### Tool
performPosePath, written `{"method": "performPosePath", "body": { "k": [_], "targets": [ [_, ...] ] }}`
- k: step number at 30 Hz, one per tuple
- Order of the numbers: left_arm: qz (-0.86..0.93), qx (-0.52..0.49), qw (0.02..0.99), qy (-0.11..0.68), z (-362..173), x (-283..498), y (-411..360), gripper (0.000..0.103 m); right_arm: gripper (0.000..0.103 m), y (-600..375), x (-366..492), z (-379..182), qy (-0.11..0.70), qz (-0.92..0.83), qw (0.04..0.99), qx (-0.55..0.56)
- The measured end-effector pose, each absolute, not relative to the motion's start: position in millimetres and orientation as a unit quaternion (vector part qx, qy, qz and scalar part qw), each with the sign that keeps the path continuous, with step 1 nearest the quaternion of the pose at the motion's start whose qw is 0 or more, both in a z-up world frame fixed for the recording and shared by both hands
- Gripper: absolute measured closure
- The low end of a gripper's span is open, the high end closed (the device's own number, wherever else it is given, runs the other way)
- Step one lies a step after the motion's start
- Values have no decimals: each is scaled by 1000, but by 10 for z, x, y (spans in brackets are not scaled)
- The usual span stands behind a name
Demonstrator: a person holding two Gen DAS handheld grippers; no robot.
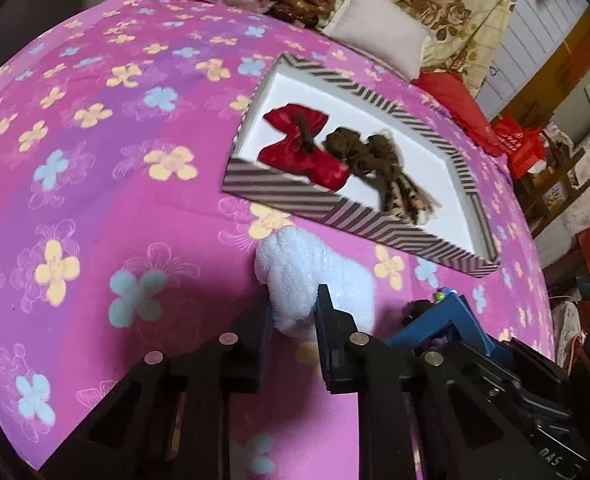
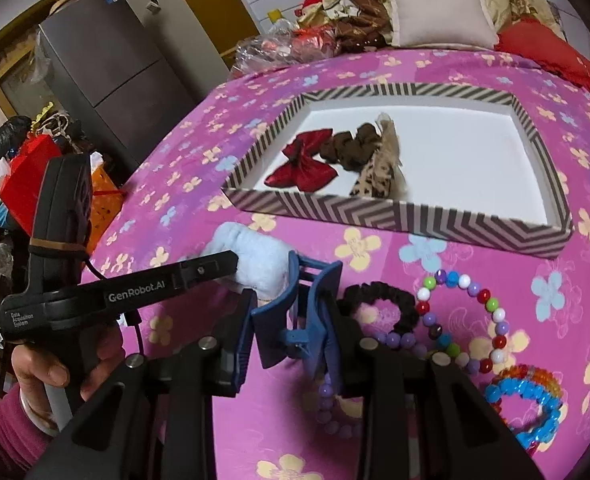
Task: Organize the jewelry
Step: 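Grasp the white scrunchie with the left tool while the right tool grasps the blue claw clip, then lower the white scrunchie into the tray with the left tool while the right tool releases the claw clip there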
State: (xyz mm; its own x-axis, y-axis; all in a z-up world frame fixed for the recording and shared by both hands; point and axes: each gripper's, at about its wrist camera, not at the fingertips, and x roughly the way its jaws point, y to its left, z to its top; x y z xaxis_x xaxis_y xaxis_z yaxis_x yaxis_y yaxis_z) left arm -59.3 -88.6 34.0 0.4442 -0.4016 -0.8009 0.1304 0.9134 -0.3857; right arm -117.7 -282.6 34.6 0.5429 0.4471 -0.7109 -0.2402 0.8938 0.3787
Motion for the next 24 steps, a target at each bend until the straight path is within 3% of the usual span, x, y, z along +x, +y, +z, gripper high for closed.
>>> {"method": "performPosePath", "body": {
  "k": [12,24],
  "targets": [
    [-155,-114,874,446,929,-461,-906,88,71,-2990,-1060,786,395,194,891,111],
    [-151,-116,877,441,1024,94,-1139,88,71,-3483,-528,952,394,131,905,95]
  ]
}}
